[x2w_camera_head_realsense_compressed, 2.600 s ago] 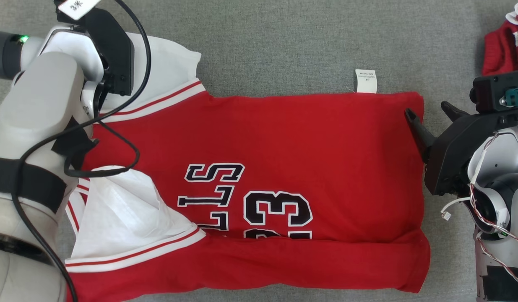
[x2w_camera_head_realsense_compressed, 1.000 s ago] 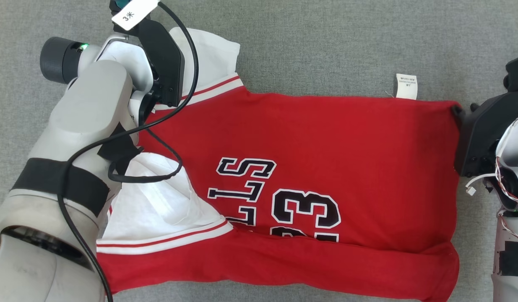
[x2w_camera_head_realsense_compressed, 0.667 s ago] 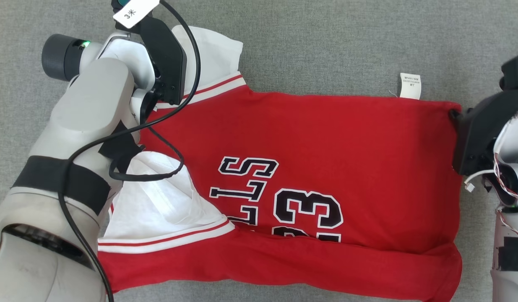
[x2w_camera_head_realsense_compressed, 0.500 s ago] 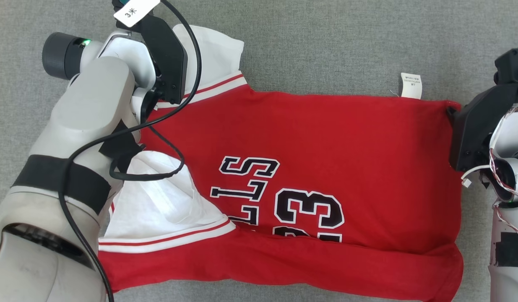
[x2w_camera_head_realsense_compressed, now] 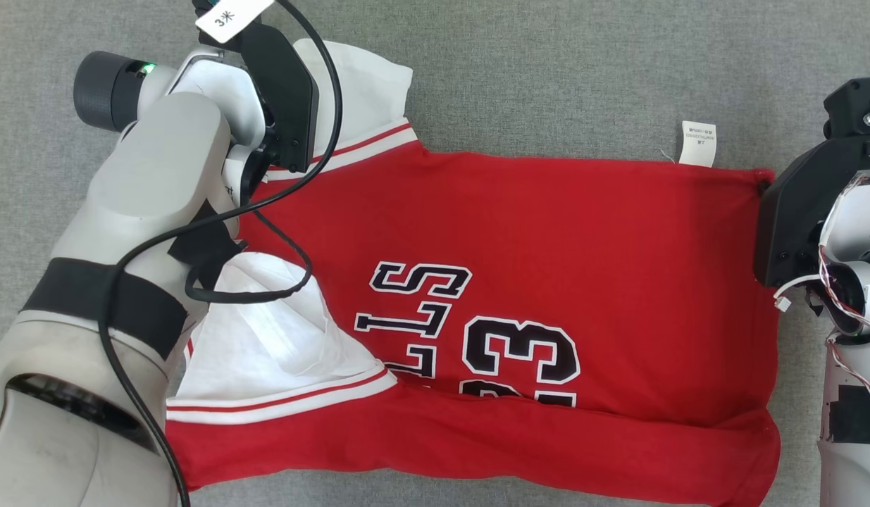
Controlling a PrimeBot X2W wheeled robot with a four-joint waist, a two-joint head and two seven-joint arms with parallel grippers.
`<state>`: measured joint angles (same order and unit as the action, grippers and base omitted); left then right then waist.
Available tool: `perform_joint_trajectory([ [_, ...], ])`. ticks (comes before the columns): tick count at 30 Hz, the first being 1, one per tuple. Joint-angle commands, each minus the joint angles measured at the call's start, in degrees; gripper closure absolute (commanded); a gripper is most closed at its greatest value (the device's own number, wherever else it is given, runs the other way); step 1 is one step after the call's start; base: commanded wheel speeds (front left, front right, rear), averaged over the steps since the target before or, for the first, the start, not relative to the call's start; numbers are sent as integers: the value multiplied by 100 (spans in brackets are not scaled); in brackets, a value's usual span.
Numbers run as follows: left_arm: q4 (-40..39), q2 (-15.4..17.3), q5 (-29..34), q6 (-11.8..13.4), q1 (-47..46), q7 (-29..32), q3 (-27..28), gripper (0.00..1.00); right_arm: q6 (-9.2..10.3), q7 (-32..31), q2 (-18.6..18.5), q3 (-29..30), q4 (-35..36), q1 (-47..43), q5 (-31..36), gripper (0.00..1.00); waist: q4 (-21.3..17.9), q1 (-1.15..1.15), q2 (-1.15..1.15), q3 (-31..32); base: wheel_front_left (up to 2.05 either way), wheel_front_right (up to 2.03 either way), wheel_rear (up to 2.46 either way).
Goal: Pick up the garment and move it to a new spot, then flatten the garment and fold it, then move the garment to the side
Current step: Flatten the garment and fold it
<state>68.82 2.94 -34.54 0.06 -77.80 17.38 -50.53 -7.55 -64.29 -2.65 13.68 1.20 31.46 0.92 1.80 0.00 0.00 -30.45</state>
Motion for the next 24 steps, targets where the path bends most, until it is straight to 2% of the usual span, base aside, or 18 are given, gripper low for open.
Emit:
perform_joint_trajectory([
  [1, 35, 5, -86, 17, 24, 3, -37, 100, 11, -12, -49, 69, -144, -34, 78, 100, -6, 0, 0, 2, 0, 0, 0],
  [9, -170, 9, -329, 67, 75, -360, 123, 100, 7, 273, -27, -32, -31, -80, -250, 100, 41, 0, 0, 95, 0, 0, 0],
  [17, -639, 11, -866, -65, 408, -1293, 532, 100, 6, 400, -27, -65, 427, -457, -388, 100, 349, 0, 0, 420, 0, 0, 0],
  [24, -925, 19, -924, -135, 891, -1753, 511, 100, 6, 411, -34, -22, 698, -835, -523, 100, 578, 0, 0, 837, 0, 0, 0],
])
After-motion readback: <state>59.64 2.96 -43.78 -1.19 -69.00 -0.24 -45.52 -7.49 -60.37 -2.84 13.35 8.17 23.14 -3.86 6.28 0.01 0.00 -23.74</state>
